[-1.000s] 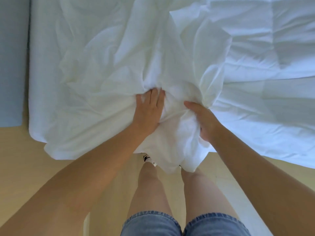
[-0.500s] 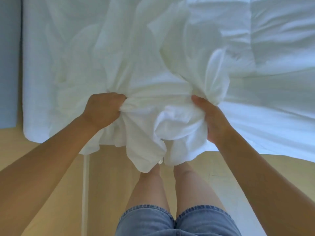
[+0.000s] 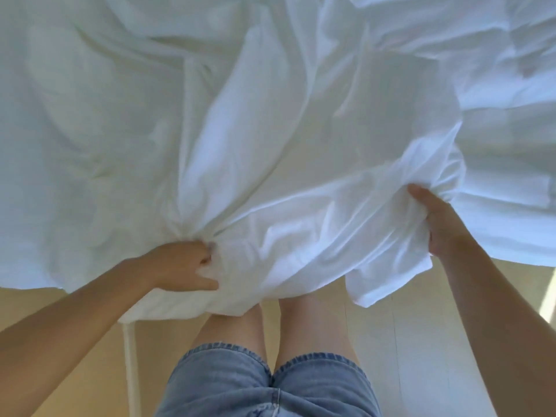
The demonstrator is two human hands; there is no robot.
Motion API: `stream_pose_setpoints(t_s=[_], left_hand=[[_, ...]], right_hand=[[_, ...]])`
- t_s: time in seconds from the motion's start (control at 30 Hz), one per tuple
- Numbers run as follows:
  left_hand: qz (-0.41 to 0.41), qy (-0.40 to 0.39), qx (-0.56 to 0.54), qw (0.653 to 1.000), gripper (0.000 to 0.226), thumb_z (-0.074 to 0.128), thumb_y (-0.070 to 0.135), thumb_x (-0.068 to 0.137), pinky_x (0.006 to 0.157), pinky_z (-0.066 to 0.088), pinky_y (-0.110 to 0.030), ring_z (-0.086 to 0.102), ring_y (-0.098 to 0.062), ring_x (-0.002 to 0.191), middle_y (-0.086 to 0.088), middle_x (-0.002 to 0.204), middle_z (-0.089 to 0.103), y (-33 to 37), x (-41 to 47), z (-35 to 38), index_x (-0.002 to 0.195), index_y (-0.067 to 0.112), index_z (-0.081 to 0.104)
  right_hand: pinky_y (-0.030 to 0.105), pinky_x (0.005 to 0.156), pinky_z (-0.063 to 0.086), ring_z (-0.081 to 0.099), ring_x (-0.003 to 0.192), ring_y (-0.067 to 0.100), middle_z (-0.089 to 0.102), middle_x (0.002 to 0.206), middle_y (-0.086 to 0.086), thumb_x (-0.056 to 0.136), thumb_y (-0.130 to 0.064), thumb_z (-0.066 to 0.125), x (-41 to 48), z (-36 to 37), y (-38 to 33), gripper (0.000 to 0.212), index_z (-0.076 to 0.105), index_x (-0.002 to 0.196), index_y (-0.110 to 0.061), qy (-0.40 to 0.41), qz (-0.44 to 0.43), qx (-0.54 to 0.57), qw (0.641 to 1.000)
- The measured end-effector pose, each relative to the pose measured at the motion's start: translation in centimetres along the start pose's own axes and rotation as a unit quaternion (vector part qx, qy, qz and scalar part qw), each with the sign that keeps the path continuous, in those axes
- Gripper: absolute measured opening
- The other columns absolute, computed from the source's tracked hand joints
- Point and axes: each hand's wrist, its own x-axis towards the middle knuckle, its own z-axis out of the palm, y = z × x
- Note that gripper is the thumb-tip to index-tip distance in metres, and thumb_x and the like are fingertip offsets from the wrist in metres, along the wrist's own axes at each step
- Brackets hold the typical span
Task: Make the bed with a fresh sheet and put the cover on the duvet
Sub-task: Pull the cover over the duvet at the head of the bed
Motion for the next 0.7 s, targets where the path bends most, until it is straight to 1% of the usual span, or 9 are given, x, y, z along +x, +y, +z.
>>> stream_pose_setpoints(t_s=[0.1, 0.17, 0.2, 0.3, 0.4, 0.47, 0.6, 0.67, 0.7], left_hand=[[-0.009, 0.229, -0.263, 0.937, 0.033, 0.066, 0.055, 0.076, 0.068, 0.044, -0.024, 0.062, -0.015, 0.082, 0.009, 0.085, 0.065, 0.0, 0.4, -4.7, 0.084, 0.024, 0.063], [-0.012, 0.389, -0.249, 0.887, 0.048, 0.065, 0.059, 0.067, 0.075, 0.043, -0.028, 0.059, -0.020, 0.086, 0.004, 0.093, 0.063, -0.3, 1.6, -6.9, 0.096, 0.021, 0.060], [-0.025, 0.421, -0.192, 0.886, 0.062, 0.068, 0.060, 0.065, 0.081, 0.042, -0.033, 0.055, -0.025, 0.097, -0.002, 0.106, 0.059, -0.3, 2.3, -7.4, 0.110, 0.019, 0.056], [-0.131, 0.389, -0.139, 0.901, 0.094, 0.077, 0.052, 0.066, 0.096, 0.037, -0.047, 0.038, -0.034, 0.125, -0.015, 0.138, 0.037, 0.3, 4.2, -7.0, 0.139, 0.017, 0.030], [-0.135, 0.356, -0.256, 0.889, 0.066, 0.066, 0.029, 0.083, 0.091, 0.040, -0.039, 0.050, -0.036, 0.117, -0.020, 0.126, 0.052, 1.7, 5.5, -5.8, 0.136, 0.005, 0.036], [-0.073, 0.353, -0.169, 0.917, 0.048, 0.058, 0.027, 0.089, 0.085, 0.042, -0.036, 0.057, -0.034, 0.109, -0.015, 0.117, 0.059, 2.8, 5.2, -4.8, 0.129, 0.005, 0.045], [0.091, 0.309, -0.094, 0.942, 0.044, 0.053, 0.040, 0.091, 0.076, 0.048, -0.036, 0.056, -0.021, 0.097, -0.001, 0.105, 0.056, 1.2, 3.3, -4.0, 0.124, 0.011, 0.046], [0.148, 0.281, -0.222, 0.922, 0.028, 0.057, 0.036, 0.090, 0.068, 0.042, -0.032, 0.051, -0.017, 0.082, 0.006, 0.087, 0.051, -1.7, 2.7, -4.1, 0.100, 0.010, 0.051], [0.144, 0.309, -0.306, 0.889, 0.023, 0.059, 0.032, 0.089, 0.067, 0.040, -0.032, 0.049, -0.017, 0.077, 0.005, 0.082, 0.049, -3.7, 2.5, -4.3, 0.091, 0.010, 0.053]], right_hand=[[0.028, 0.069, 0.052, 0.067, 0.079, 0.013, 0.070, 0.095, -0.001, 0.073, -0.027, 0.075, 0.1, 0.8, -0.5, 0.036, 0.060, 0.104, -0.018, 0.103, -0.055, -0.115, 0.987], [0.036, 0.089, 0.043, 0.056, 0.103, 0.025, 0.056, 0.118, 0.010, 0.073, -0.027, 0.073, -0.4, 3.0, -0.5, 0.056, 0.049, 0.120, -0.009, 0.256, -0.147, -0.251, 0.922], [0.038, 0.097, 0.035, 0.047, 0.114, 0.032, 0.048, 0.126, 0.016, 0.074, -0.025, 0.069, -1.0, 4.5, -0.5, 0.063, 0.043, 0.128, -0.004, 0.298, -0.210, -0.300, 0.881], [0.045, 0.108, 0.019, 0.033, 0.128, 0.041, 0.036, 0.137, 0.025, 0.068, -0.021, 0.053, -3.1, 10.0, -0.4, 0.075, 0.036, 0.137, 0.003, 0.264, -0.325, -0.379, 0.825], [0.057, 0.110, 0.018, 0.034, 0.129, 0.045, 0.037, 0.138, 0.027, 0.071, -0.017, 0.061, -4.2, 15.5, 0.6, 0.067, 0.044, 0.133, 0.004, 0.139, -0.411, -0.457, 0.777], [0.055, 0.107, 0.025, 0.038, 0.126, 0.044, 0.041, 0.136, 0.026, 0.077, -0.020, 0.063, -4.5, 19.3, 1.5, 0.060, 0.048, 0.130, 0.003, 0.040, -0.449, -0.480, 0.753], [0.043, 0.103, 0.035, 0.031, 0.129, 0.032, 0.033, 0.142, 0.012, 0.080, -0.051, 0.064, -3.4, 26.8, 2.4, 0.081, 0.033, 0.141, -0.008, -0.061, -0.326, -0.524, 0.785], [0.044, 0.095, 0.040, 0.031, 0.125, 0.031, 0.031, 0.139, 0.009, 0.077, -0.059, 0.064, -2.3, 29.9, 2.5, 0.086, 0.030, 0.140, -0.011, -0.024, -0.289, -0.603, 0.743], [0.044, 0.091, 0.040, 0.033, 0.121, 0.031, 0.033, 0.135, 0.010, 0.077, -0.059, 0.063, -2.0, 31.2, 2.6, 0.083, 0.031, 0.137, -0.011, -0.002, -0.297, -0.634, 0.714]])
